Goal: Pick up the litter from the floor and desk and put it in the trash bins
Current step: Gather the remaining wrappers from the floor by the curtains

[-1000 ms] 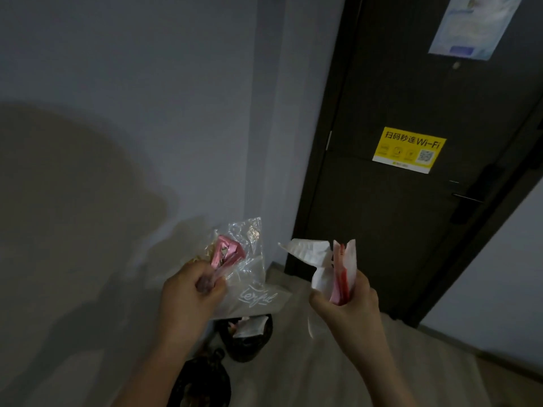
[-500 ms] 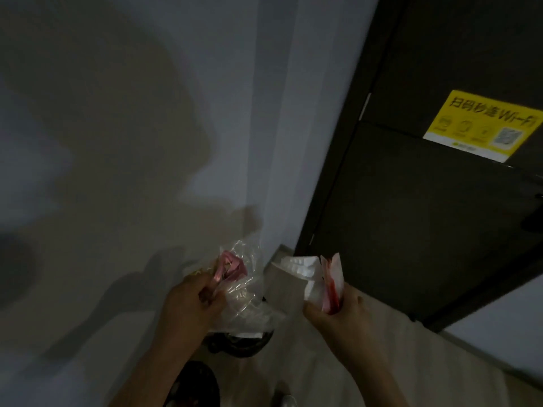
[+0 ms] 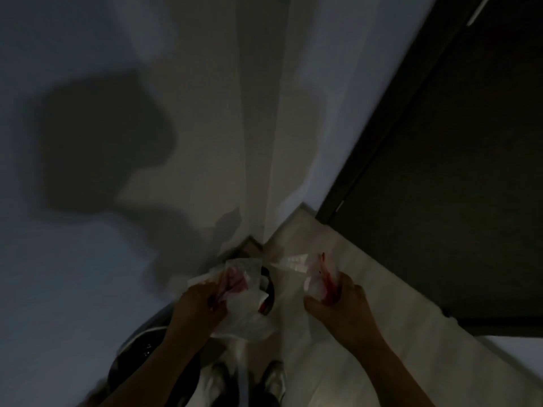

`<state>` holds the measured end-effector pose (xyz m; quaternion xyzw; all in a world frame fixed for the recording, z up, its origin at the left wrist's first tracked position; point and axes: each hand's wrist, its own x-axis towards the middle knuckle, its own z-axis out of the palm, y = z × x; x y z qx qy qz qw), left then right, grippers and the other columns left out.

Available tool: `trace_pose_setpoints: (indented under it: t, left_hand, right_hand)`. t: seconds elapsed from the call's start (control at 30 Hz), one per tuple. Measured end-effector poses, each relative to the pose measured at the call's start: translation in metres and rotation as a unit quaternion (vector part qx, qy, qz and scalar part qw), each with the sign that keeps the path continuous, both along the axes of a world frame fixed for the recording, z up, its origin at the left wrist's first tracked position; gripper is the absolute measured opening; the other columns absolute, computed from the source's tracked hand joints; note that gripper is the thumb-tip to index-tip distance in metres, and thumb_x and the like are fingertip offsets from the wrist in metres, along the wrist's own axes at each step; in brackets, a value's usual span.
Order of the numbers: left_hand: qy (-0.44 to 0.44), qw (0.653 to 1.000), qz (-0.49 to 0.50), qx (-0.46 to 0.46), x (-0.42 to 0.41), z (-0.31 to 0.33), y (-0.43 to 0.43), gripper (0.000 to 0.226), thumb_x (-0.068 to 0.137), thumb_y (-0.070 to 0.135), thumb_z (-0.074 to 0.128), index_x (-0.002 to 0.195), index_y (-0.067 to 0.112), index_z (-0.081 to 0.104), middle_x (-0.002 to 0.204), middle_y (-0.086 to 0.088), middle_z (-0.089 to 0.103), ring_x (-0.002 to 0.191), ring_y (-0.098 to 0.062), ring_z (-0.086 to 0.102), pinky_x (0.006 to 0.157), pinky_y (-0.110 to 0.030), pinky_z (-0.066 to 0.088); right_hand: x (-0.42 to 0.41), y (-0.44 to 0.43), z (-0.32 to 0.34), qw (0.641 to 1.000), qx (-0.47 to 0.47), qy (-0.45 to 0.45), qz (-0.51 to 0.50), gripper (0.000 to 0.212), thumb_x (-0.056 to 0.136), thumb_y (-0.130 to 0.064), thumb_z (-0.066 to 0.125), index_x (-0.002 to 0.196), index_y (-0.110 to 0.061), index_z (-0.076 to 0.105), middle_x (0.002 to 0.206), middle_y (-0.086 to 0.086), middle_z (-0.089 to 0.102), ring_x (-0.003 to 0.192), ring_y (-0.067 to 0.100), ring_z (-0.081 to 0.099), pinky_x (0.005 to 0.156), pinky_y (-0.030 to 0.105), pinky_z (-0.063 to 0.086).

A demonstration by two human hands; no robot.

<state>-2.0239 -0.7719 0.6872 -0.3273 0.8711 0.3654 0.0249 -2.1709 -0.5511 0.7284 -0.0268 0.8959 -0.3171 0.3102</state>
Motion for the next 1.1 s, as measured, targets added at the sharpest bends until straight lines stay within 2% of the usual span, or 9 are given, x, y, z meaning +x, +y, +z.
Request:
trace_pose_setpoints:
  t: [0.13,0.3,0.37,0.47,0.63,0.77,0.87,0.97,1.1]
  left_hand:
    - [-0.053,0.998,0.003,0.02,-0.032,-0.078,-0.015,0.022,0.08,0.014,0.071,0.099,0.004,0.067,0.082,-0.002,0.059,0.073,-0.015,0.051,0.068,-0.022,0.041]
    - [-0.123,0.991,-0.04,0.043,-0.064,-0.182,-0.03,0.035,0.085,0.018,0.066,0.116,0.002,0.062,0.111,-0.014,0.064,0.103,-0.03,0.06,0.083,-0.023,0.04]
    - [-0.165,0.983,-0.047,0.06,-0.075,-0.22,-0.035,0.031,0.087,0.017,0.062,0.112,-0.002,0.062,0.109,-0.019,0.064,0.103,-0.034,0.059,0.089,-0.031,0.046]
    - [-0.163,0.983,-0.07,0.039,-0.086,-0.274,-0.038,0.022,0.085,0.01,0.062,0.096,-0.009,0.064,0.096,-0.027,0.064,0.093,-0.038,0.061,0.08,-0.035,0.042]
    - [-0.166,0.982,-0.089,0.01,-0.1,-0.35,-0.042,0.031,0.085,0.016,0.063,0.114,0.002,0.063,0.109,-0.016,0.065,0.105,-0.032,0.06,0.077,-0.023,0.037]
    - [-0.17,0.978,-0.117,-0.006,-0.105,-0.403,-0.048,0.039,0.084,0.011,0.066,0.121,-0.002,0.061,0.122,-0.024,0.06,0.117,-0.038,0.054,0.098,-0.038,0.041]
    - [-0.247,0.961,-0.123,-0.028,-0.105,-0.426,-0.052,0.064,0.086,0.032,0.065,0.141,0.01,0.039,0.143,-0.015,0.042,0.134,-0.029,0.038,0.109,-0.035,0.031]
    - [-0.284,0.954,-0.095,-0.017,-0.105,-0.434,-0.056,0.09,0.081,0.041,0.069,0.15,0.018,0.016,0.152,-0.012,0.023,0.139,-0.031,0.027,0.111,-0.039,0.033]
    - [-0.311,0.942,-0.124,-0.022,-0.107,-0.431,-0.064,0.076,0.085,0.04,0.065,0.147,0.017,0.027,0.149,-0.01,0.029,0.137,-0.027,0.03,0.109,-0.037,0.035]
  right_hand:
    - [-0.035,-0.014,-0.061,0.999,0.036,-0.037,0.008,0.098,0.061,-0.048,0.082,0.14,-0.027,0.03,0.107,-0.008,0.033,0.097,0.01,0.042,0.078,0.029,0.043]
    - [-0.063,-0.023,-0.142,0.996,0.069,-0.047,0.028,0.099,0.06,-0.051,0.082,0.14,-0.025,0.029,0.102,-0.011,0.034,0.105,0.014,0.047,0.091,0.038,0.052]
    - [-0.07,-0.027,-0.179,0.994,0.087,-0.063,0.024,0.1,0.058,-0.053,0.081,0.139,-0.025,0.03,0.102,-0.01,0.035,0.105,0.016,0.05,0.089,0.04,0.053]
    - [-0.073,-0.031,-0.235,0.992,0.105,-0.075,0.016,0.105,0.055,-0.058,0.078,0.142,-0.027,0.027,0.105,-0.007,0.034,0.103,0.014,0.046,0.082,0.034,0.052]
    - [-0.073,-0.033,-0.31,0.986,0.129,-0.099,0.023,0.109,0.041,-0.068,0.068,0.136,-0.029,0.031,0.106,-0.008,0.038,0.104,0.015,0.049,0.079,0.035,0.054]
    - [-0.071,-0.035,-0.349,0.984,0.135,-0.119,0.018,0.111,0.039,-0.069,0.066,0.136,-0.029,0.03,0.109,-0.005,0.041,0.102,0.015,0.05,0.075,0.031,0.055]
    - [-0.068,-0.039,-0.365,0.984,0.132,-0.121,0.024,0.11,0.039,-0.069,0.064,0.135,-0.025,0.032,0.113,-0.002,0.046,0.104,0.019,0.053,0.081,0.038,0.057]
    - [-0.066,-0.046,-0.371,0.983,0.127,-0.126,0.032,0.11,0.04,-0.068,0.064,0.135,-0.023,0.032,0.114,0.0,0.048,0.104,0.019,0.054,0.082,0.038,0.057]
    - [-0.066,-0.056,-0.371,0.984,0.122,-0.126,0.045,0.102,0.051,-0.061,0.072,0.137,-0.025,0.03,0.114,-0.001,0.043,0.106,0.019,0.051,0.083,0.038,0.056]
